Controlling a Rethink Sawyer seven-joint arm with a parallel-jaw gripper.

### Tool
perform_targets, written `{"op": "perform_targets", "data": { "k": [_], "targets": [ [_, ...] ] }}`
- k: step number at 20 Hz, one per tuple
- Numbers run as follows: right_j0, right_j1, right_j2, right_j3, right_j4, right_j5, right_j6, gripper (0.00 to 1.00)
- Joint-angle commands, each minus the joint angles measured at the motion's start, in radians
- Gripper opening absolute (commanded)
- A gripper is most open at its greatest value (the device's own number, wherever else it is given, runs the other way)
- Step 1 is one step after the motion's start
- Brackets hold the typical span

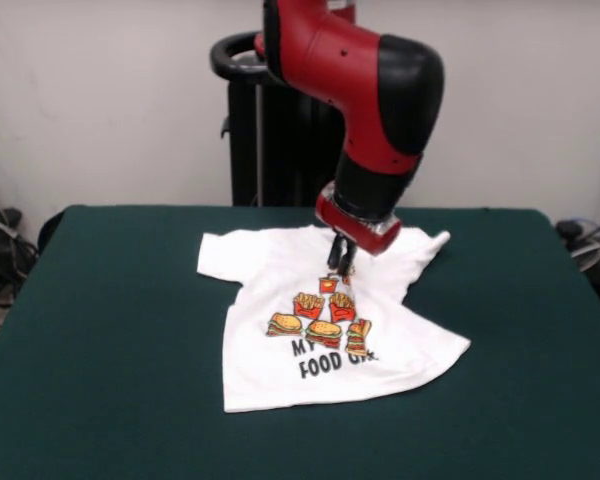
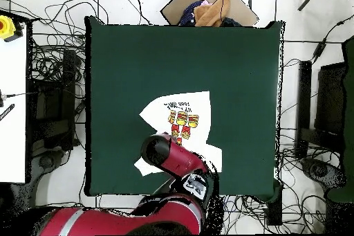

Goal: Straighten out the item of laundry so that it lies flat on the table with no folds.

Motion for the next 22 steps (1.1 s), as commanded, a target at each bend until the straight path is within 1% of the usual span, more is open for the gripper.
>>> {"op": "perform_targets", "data": {
  "k": [1,5,8,9,13,16,19,22],
  "targets": [
    [-0.031,0.011,0.162,0.007,-0.039,0.002,0.122,0.00],
    [-0.170,0.018,0.337,0.054,-0.079,-0.083,0.103,0.00],
    [-0.250,0.036,0.445,0.071,-0.110,-0.113,0.106,0.00],
    [-0.257,0.042,0.460,0.070,-0.117,-0.120,0.120,0.00],
    [-0.179,0.044,0.383,0.038,-0.124,-0.134,0.165,0.00],
    [-0.177,0.051,0.368,0.029,-0.138,-0.149,0.163,0.00],
    [-0.213,0.054,0.409,0.040,-0.147,-0.151,0.164,0.00],
    [-0.257,0.053,0.472,0.060,-0.144,-0.136,0.173,0.00]
  ]
}}
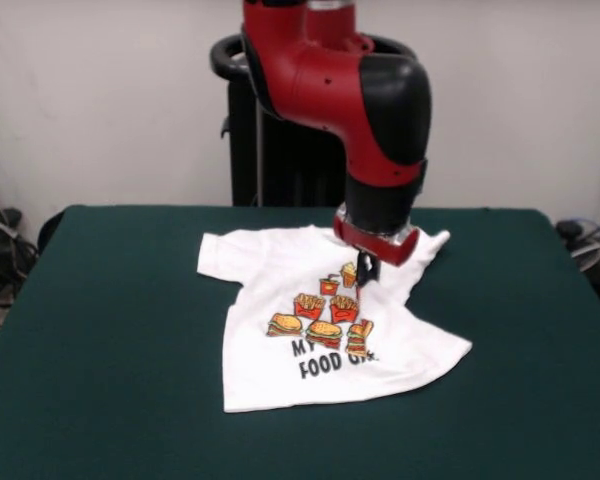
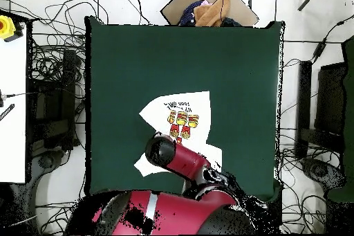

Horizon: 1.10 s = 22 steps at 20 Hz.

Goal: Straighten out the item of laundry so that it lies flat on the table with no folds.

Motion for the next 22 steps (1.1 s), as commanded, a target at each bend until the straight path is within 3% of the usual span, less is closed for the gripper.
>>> {"op": "perform_targets", "data": {
  "k": [1,9,15,22],
  "targets": [
    [-0.057,0.076,0.260,0.005,-0.008,-0.037,0.175,0.00],
    [-0.218,0.165,0.480,0.030,-0.044,-0.055,0.153,0.00],
    [-0.257,0.214,0.532,0.021,-0.086,-0.091,0.155,0.00],
    [-0.298,0.227,0.561,0.020,-0.110,-0.036,0.135,0.00]
  ]
}}
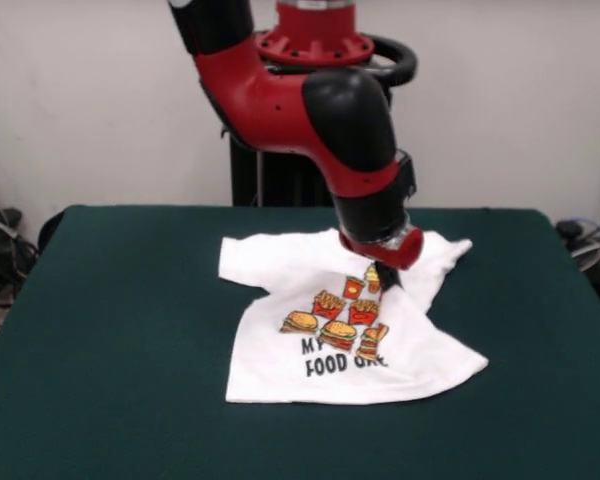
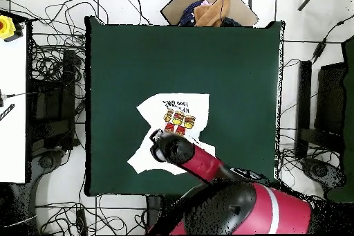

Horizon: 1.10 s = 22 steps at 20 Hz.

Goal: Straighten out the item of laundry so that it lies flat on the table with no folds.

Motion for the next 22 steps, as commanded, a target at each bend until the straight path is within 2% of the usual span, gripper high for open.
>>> {"op": "perform_targets", "data": {
  "k": [1,5,11,16,17,19,22],
  "targets": [
    [0.036,0.177,0.259,-0.042,-0.015,-0.018,0.131,0.00],
    [0.001,0.192,0.288,-0.036,-0.026,0.000,0.118,0.00],
    [0.006,0.189,0.280,-0.048,-0.038,0.001,0.120,0.00],
    [0.061,0.159,0.231,-0.059,-0.040,-0.046,0.150,0.00],
    [0.101,0.128,0.188,-0.064,-0.033,-0.054,0.160,0.00],
    [0.252,0.036,0.007,-0.097,0.003,-0.028,0.166,0.00],
    [0.458,-0.018,-0.284,-0.196,0.032,0.131,0.138,0.00]
  ]
}}
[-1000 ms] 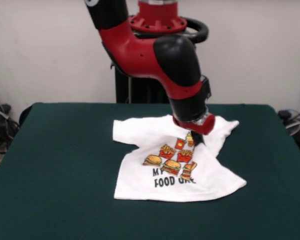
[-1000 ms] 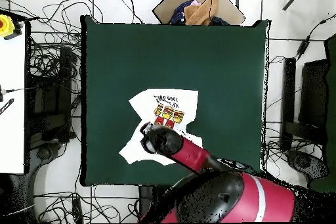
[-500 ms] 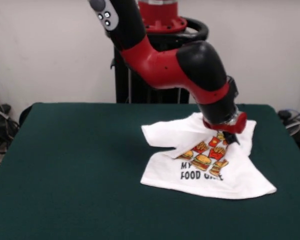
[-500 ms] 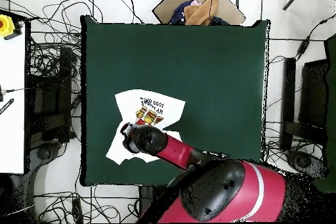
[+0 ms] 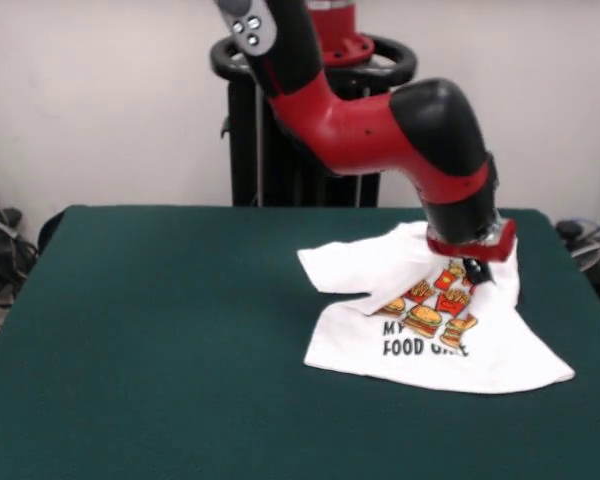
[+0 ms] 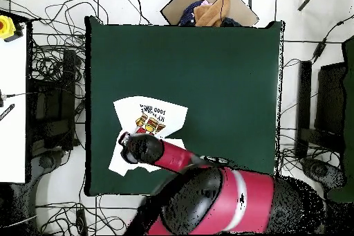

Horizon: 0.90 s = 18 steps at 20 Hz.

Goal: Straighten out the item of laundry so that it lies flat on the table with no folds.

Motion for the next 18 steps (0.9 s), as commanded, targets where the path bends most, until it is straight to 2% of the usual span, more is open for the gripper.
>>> {"op": "perform_targets", "data": {
  "k": [1,4,6,11,15,18],
  "targets": [
    [0.385,-0.061,-0.458,-0.210,0.065,0.157,0.135,0.00],
    [0.501,-0.023,-0.621,-0.281,0.049,0.148,0.136,0.00],
    [0.542,0.004,-0.680,-0.312,0.041,0.149,0.149,0.00],
    [0.509,-0.004,-0.642,-0.305,0.031,0.146,0.158,0.00],
    [0.451,-0.033,-0.568,-0.275,0.026,0.155,0.142,0.00],
    [0.480,-0.031,-0.598,-0.284,0.032,0.184,0.152,0.00]
  ]
}}
